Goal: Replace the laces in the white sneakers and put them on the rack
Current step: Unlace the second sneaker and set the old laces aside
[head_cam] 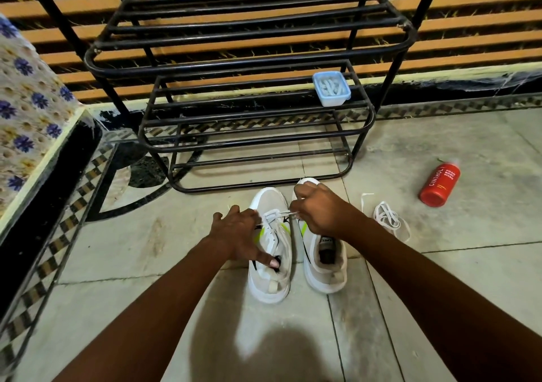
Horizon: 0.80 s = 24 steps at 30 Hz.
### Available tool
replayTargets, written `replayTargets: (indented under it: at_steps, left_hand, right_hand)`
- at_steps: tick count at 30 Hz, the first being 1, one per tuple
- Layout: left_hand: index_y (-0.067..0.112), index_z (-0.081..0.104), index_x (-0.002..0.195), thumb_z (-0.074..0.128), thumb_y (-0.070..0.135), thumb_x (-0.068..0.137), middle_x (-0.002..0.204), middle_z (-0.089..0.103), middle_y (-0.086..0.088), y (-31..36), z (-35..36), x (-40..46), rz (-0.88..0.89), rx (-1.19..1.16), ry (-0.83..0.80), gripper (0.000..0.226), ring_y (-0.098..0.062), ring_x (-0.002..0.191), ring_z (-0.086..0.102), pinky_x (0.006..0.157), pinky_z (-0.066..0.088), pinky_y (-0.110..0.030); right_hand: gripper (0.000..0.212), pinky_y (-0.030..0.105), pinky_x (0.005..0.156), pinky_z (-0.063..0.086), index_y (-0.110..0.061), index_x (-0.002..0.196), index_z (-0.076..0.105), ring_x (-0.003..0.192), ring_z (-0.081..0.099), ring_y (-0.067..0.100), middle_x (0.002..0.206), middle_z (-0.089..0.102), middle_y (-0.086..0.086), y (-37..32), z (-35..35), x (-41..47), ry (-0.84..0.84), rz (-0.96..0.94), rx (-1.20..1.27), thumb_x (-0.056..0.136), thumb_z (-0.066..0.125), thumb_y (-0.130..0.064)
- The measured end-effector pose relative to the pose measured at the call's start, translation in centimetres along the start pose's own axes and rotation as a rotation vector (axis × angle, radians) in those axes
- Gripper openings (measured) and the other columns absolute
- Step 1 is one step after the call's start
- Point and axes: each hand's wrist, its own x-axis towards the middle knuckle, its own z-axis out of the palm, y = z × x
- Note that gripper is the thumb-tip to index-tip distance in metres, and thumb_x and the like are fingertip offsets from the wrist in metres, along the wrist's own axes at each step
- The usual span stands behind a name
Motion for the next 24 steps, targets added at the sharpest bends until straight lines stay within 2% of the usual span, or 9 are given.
replayTargets:
  at_steps: [2,4,7,9,12,15,19,22,24]
  left_hand:
    - [0.038,0.051,0.137,0.051,0.107,0.037,0.151,0.042,0.017,0.1,-0.1,0.0,0.006,0.005,-0.003,0.121,-0.021,0.131,0.035,0.105,0.032,-0.053]
    - [0.037,0.052,0.134,0.052,0.107,0.037,0.148,0.043,0.018,0.0,-0.1,0.1,0.004,0.003,-0.005,0.119,-0.02,0.13,0.035,0.105,0.033,-0.053]
    - [0.038,0.054,0.122,0.053,0.106,0.038,0.141,0.047,0.017,-0.1,0.0,0.0,0.006,-0.007,0.013,0.109,-0.02,0.126,0.038,0.101,0.035,-0.052]
    - [0.04,0.052,0.128,0.051,0.107,0.038,0.145,0.046,0.017,-0.3,0.3,0.0,0.002,-0.019,0.011,0.113,-0.02,0.129,0.038,0.102,0.035,-0.052]
    - [0.04,0.048,0.136,0.051,0.108,0.038,0.149,0.044,0.017,-0.4,0.3,0.0,-0.004,-0.034,0.017,0.118,-0.02,0.131,0.037,0.103,0.035,-0.052]
    - [0.042,0.044,0.139,0.053,0.107,0.04,0.15,0.044,0.017,-0.4,0.2,-0.2,0.0,-0.038,0.026,0.118,-0.02,0.133,0.037,0.105,0.035,-0.053]
    - [0.041,0.044,0.14,0.052,0.108,0.039,0.159,0.037,0.015,-0.6,0.8,-0.3,-0.025,-0.06,0.015,0.121,-0.022,0.137,0.034,0.107,0.033,-0.056]
    - [0.039,0.044,0.14,0.051,0.108,0.04,0.161,0.034,0.015,-0.6,1.1,-0.2,-0.014,-0.059,0.016,0.121,-0.021,0.139,0.033,0.108,0.032,-0.055]
    - [0.037,0.041,0.144,0.052,0.107,0.043,0.163,0.031,0.014,-0.7,1.2,0.1,-0.004,-0.06,0.012,0.123,-0.021,0.142,0.031,0.11,0.03,-0.056]
  right_hand:
    - [0.005,0.038,0.067,0.045,-0.021,0.078,0.068,0.082,0.057,0.028,0.083,0.053,-0.001,-0.3,0.1,0.3,0.016,0.043,0.023,0.077,0.063,-0.019]
    - [0.01,0.039,0.07,0.045,-0.023,0.071,0.064,0.082,0.053,0.026,0.078,0.051,-0.004,-0.5,-0.4,0.7,0.017,0.155,0.154,0.076,0.056,-0.022]
    - [0.026,0.042,0.071,0.047,-0.031,0.054,0.033,0.071,0.04,0.021,0.063,0.037,-0.01,-1.0,-0.7,1.1,0.083,0.283,0.291,0.073,0.052,-0.03]
    - [0.043,0.041,0.072,0.046,-0.033,0.053,0.021,0.068,0.037,0.02,0.059,0.029,-0.012,-1.5,-0.4,1.3,0.109,0.298,0.306,0.071,0.06,-0.028]
    - [0.049,0.037,0.067,0.04,-0.031,0.053,0.02,0.067,0.036,0.022,0.06,0.028,-0.01,-1.8,-0.2,1.0,0.126,0.294,0.328,0.072,0.064,-0.023]
    - [0.042,0.032,0.063,0.028,-0.031,0.053,0.024,0.069,0.036,0.021,0.062,0.032,-0.01,-2.6,-0.4,0.8,0.143,0.264,0.421,0.07,0.06,-0.017]
    - [0.03,0.016,0.071,0.024,-0.026,0.051,0.037,0.066,0.038,0.019,0.062,0.038,-0.007,-3.4,-1.2,0.9,0.171,0.287,0.599,0.067,0.057,-0.011]
    - [0.041,0.018,0.069,0.025,-0.03,0.053,0.029,0.063,0.037,0.023,0.061,0.033,-0.006,-1.8,-2.8,0.9,0.293,0.369,0.595,0.068,0.058,-0.005]
    - [0.04,0.022,0.067,0.02,-0.03,0.058,0.03,0.065,0.036,0.022,0.064,0.03,-0.012,-1.0,-2.7,0.9,0.236,0.402,0.475,0.074,0.062,-0.011]
